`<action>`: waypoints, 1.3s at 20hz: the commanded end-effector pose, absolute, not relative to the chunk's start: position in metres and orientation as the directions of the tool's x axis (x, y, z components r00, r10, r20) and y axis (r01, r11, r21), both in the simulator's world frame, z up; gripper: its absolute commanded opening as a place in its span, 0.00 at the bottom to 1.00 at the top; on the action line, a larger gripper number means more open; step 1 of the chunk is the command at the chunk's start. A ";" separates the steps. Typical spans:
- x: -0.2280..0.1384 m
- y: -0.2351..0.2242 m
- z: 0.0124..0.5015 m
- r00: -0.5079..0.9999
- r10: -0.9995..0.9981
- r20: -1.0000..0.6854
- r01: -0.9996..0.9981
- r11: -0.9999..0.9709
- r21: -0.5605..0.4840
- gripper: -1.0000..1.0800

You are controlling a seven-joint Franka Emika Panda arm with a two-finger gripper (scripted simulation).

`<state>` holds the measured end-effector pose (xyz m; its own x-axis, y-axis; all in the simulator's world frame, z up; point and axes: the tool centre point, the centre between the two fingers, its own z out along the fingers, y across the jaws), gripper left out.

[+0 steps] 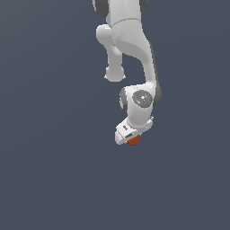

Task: Pick up the object and move it to a goal position.

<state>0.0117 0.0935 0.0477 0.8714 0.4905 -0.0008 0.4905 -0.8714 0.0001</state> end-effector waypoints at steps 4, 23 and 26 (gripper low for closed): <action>0.011 0.088 0.056 0.872 0.490 0.000 0.490 -0.872 0.000 0.00; -0.011 -0.005 0.204 0.871 0.491 0.001 0.491 -0.871 -0.001 0.00; -0.016 -0.025 0.236 0.871 0.492 0.001 0.492 -0.871 -0.001 0.00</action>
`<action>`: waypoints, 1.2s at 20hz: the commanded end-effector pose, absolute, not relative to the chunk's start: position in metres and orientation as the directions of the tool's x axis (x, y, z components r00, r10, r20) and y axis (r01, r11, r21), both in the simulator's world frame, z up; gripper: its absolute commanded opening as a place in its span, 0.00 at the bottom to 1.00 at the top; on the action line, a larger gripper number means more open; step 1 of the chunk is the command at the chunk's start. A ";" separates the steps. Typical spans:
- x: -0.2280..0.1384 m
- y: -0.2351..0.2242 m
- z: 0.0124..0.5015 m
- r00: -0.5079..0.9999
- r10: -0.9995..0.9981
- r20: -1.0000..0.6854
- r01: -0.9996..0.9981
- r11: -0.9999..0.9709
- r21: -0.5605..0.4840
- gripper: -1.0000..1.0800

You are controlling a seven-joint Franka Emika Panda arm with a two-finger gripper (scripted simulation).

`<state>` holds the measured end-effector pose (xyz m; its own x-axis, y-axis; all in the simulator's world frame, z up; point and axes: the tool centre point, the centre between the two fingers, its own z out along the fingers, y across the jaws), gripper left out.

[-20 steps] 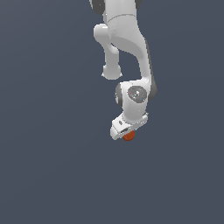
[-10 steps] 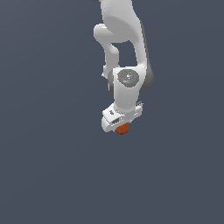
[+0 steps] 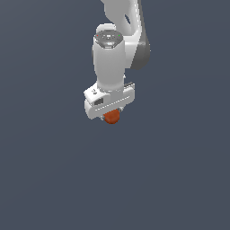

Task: Pick up the object and move it to a goal position.

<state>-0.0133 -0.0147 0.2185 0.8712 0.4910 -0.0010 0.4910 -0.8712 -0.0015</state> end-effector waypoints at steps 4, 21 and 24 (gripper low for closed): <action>-0.021 -0.052 0.279 0.871 0.492 0.001 0.492 -0.871 -0.002 0.00; -0.038 -0.152 0.438 0.871 0.491 0.001 0.491 -0.871 -0.001 0.00; -0.038 -0.161 0.452 0.871 0.491 0.000 0.491 -0.871 0.000 0.00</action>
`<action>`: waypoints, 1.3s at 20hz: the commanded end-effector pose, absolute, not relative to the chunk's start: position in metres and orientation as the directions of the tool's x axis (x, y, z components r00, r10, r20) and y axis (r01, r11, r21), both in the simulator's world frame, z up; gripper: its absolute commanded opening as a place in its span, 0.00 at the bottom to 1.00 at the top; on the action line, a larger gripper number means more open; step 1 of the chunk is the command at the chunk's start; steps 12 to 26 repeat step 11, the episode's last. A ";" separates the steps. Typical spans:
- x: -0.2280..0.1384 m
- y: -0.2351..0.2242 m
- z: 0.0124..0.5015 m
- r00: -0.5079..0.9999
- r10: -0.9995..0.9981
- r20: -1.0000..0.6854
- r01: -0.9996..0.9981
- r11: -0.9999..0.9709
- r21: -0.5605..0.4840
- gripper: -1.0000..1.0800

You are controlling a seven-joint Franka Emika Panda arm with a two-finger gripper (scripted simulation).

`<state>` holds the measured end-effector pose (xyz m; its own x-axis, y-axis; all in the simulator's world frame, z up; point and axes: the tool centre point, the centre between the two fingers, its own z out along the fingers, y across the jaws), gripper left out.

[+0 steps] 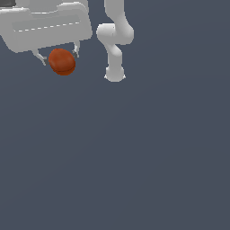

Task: Pick up the object and move it to a goal position.

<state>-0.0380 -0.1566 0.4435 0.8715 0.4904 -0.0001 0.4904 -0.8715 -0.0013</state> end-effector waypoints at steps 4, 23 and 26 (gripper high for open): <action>-0.039 -0.170 0.465 0.871 0.491 0.000 0.491 -0.871 0.000 0.00; -0.039 -0.175 0.473 0.871 0.491 0.000 0.491 -0.871 0.000 0.00; -0.039 -0.175 0.473 0.871 0.491 0.000 0.491 -0.871 0.000 0.00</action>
